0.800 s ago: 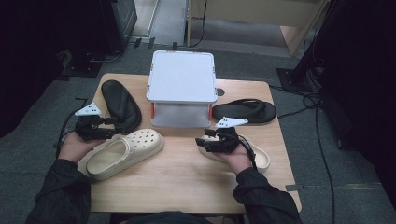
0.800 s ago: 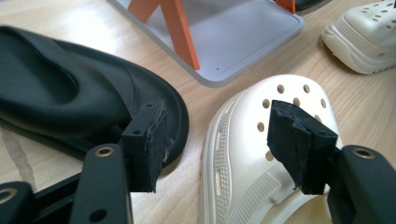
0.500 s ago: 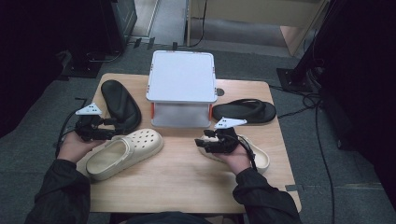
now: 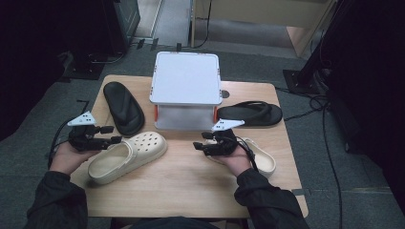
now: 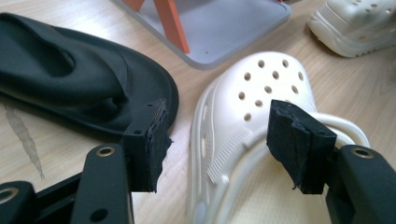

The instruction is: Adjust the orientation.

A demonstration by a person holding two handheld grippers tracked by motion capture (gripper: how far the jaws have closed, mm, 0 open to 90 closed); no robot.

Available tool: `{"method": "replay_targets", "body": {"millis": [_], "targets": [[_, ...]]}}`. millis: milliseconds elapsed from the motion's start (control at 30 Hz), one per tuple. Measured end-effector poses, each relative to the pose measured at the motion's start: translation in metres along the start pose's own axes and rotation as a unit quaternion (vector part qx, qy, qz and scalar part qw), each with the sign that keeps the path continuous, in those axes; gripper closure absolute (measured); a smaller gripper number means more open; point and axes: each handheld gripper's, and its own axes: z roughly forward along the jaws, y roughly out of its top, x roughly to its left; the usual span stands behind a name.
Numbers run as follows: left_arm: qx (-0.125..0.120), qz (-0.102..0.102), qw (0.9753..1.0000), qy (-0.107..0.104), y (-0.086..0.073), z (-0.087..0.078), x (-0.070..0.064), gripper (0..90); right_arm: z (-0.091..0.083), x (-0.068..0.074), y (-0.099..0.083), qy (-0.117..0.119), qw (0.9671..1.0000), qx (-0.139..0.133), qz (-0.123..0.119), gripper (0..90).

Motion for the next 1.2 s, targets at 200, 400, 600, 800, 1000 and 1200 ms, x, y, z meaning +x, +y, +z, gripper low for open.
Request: {"method": "replay_targets", "body": {"millis": [200,400,600,800,1000,1200], "targets": [[0.010,0.001,0.9999,-0.006,-0.008,0.001,-0.003,38.2,0.006,0.001,0.003,0.007,1.0000,0.003,-0.004,43.1],[0.017,0.008,0.9997,-0.015,-0.015,0.003,-0.005,36.7,0.009,0.001,0.005,0.012,0.9999,0.001,-0.002,43.1],[0.029,0.009,0.9992,-0.026,-0.020,0.017,-0.005,37.0,0.011,0.001,0.005,0.016,0.9999,0.002,-0.001,43.1],[0.047,0.009,0.9978,-0.046,-0.018,0.037,-0.002,43.2,0.012,0.002,0.005,0.016,0.9999,0.006,-0.002,43.1],[0.036,0.014,0.9984,-0.042,-0.016,0.034,-0.002,54.5,0.013,0.002,0.004,0.014,0.9998,0.009,-0.002,43.1],[0.038,0.040,0.9980,-0.030,-0.013,0.033,-0.004,59.9,0.011,0.002,0.004,0.013,0.9999,0.010,-0.002,43.0]]}}
